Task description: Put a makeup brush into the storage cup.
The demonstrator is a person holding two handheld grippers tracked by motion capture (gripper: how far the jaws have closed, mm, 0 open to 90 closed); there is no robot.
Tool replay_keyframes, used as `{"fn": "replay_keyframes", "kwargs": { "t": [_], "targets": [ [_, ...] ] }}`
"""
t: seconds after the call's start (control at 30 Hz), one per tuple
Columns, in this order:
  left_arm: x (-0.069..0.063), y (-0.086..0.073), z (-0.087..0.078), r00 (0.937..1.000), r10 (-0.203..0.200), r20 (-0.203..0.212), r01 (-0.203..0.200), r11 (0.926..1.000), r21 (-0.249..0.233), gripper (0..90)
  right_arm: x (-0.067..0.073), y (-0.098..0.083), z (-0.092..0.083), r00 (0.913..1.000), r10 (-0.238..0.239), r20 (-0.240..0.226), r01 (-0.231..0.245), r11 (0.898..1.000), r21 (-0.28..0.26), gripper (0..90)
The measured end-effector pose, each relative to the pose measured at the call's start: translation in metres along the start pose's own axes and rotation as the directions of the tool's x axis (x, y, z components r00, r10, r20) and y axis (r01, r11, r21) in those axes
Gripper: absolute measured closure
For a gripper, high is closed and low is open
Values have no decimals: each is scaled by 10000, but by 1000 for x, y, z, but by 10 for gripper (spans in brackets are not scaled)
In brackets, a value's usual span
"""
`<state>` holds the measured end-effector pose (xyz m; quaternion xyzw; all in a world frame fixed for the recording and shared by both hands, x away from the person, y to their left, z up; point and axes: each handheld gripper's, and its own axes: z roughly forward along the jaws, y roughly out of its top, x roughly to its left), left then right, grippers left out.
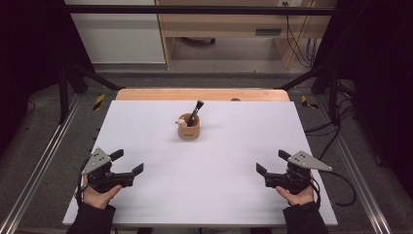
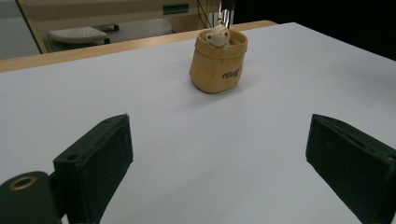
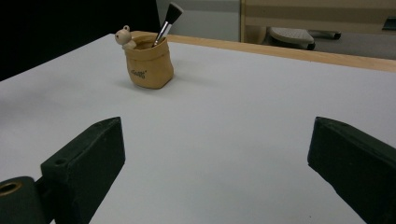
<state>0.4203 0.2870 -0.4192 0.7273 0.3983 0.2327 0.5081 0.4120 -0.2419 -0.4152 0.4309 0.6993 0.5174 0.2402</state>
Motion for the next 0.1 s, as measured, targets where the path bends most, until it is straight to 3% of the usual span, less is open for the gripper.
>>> {"fn": "replay_keyframes", "kwargs": {
  "t": [0.1],
  "targets": [
    [1, -1, 0, 10000, -33, -11, 33, 10000, 9, 66, 0, 0, 0, 10000, -2, 24, 2, 10000, 18, 46]
  ]
}}
